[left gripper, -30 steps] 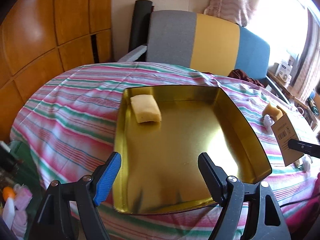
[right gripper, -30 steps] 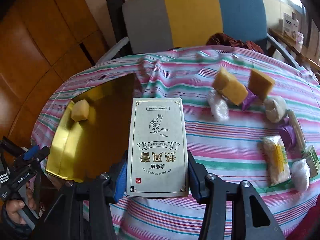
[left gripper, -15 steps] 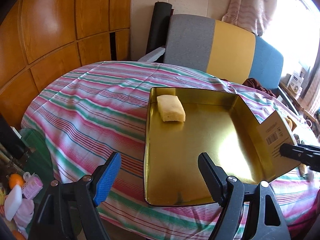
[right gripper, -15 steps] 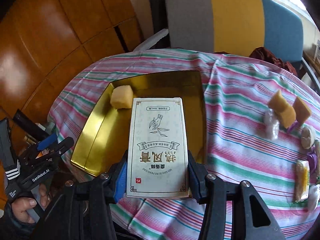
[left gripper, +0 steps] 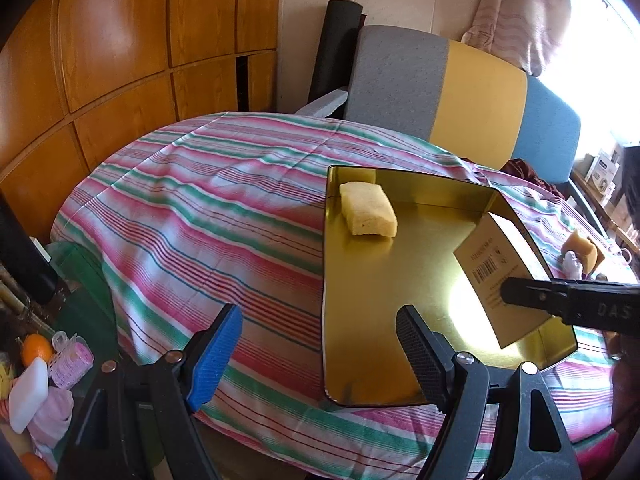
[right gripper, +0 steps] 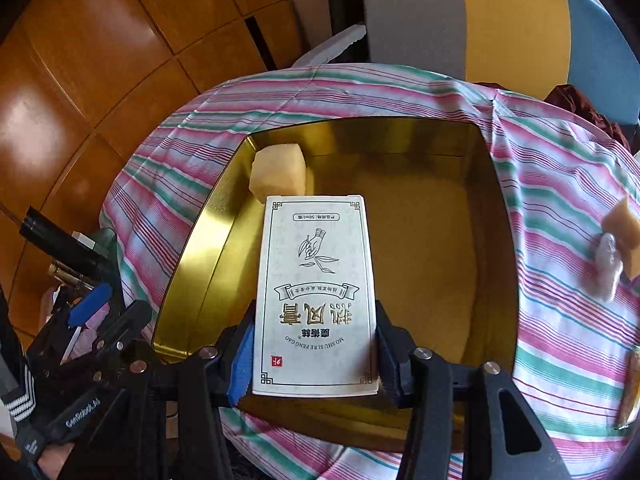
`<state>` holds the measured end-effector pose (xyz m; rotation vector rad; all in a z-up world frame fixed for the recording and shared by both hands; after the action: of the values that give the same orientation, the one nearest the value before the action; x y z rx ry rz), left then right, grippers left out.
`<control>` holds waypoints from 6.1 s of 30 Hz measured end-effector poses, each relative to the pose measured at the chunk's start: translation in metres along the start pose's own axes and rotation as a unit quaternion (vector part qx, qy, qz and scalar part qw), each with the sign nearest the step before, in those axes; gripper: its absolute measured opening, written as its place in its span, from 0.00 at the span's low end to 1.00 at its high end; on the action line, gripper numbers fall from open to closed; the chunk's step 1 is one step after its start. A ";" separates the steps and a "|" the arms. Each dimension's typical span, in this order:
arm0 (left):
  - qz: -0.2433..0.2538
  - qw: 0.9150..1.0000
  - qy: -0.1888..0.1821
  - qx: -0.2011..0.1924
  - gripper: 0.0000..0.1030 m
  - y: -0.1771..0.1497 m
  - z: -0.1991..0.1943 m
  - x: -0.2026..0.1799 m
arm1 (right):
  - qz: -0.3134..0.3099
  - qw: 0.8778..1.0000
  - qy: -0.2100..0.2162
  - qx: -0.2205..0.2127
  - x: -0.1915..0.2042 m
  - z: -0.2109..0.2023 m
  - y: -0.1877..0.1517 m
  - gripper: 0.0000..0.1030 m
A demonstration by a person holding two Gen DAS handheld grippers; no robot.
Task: Organize objects
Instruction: 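Grasp the white medicine box with the right tool and place it in the tray, then grasp the yellow snack bag with the left tool and drop it in the tray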
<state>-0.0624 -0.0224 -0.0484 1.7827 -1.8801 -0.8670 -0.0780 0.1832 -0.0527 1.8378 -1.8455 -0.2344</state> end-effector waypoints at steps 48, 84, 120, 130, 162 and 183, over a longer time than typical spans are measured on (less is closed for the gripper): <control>-0.025 0.999 0.043 -0.010 0.80 0.004 -0.004 0.032 | 0.022 0.999 0.045 -0.012 0.036 0.033 0.021 0.66; 0.286 0.911 -0.277 0.108 0.53 -0.028 0.008 -0.375 | 0.405 0.874 -0.223 -0.148 -0.352 -0.227 -0.206 0.66; 0.312 0.880 -0.292 0.206 0.42 -0.117 0.053 -0.436 | 0.468 0.859 -0.110 -0.175 -0.365 -0.216 -0.220 0.66; 0.297 0.884 -0.304 0.198 0.42 -0.118 0.053 -0.407 | 0.326 0.921 -0.210 0.040 -0.371 -0.174 -0.191 0.66; 0.195 0.926 -0.299 0.121 0.37 -0.049 -0.005 -0.268 | 0.182 0.977 -0.110 0.003 -0.246 -0.064 -0.119 0.35; 0.132 0.971 -0.160 0.117 0.31 0.008 0.020 -0.115 | 0.157 0.980 -0.125 0.005 -0.244 -0.062 -0.120 0.35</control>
<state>-0.0703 0.0942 -0.0436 1.5333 -2.4510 -0.9067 0.0427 0.4268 -0.1146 1.5495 -2.2814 -0.3534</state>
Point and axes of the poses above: each gripper's, at about its wrist camera, not at the fingertips, and z roughly the way its jaws point, x to its left, y to its top, the point moved 5 cm from there along z, roughly the way its jaws point, and after that the axes turned 4 degrees about -z, right-handed, at the moved point
